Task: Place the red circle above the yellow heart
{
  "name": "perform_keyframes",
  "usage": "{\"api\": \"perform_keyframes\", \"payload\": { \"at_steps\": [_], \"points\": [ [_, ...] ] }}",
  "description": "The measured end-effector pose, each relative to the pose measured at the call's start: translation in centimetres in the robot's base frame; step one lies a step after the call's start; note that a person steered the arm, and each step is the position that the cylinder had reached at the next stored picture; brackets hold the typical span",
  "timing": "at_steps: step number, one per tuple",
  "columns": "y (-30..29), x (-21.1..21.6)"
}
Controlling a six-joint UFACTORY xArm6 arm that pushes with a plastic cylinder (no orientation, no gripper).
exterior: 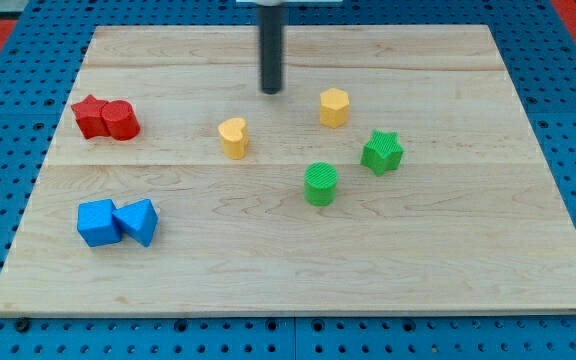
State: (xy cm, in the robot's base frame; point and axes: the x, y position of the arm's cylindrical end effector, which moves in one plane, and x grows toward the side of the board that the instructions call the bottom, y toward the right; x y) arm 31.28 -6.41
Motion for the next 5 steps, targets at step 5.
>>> {"api": "perform_keyframes", "payload": {
  "at_steps": [5],
  "points": [
    [-21.3, 4.5]
  ]
}}
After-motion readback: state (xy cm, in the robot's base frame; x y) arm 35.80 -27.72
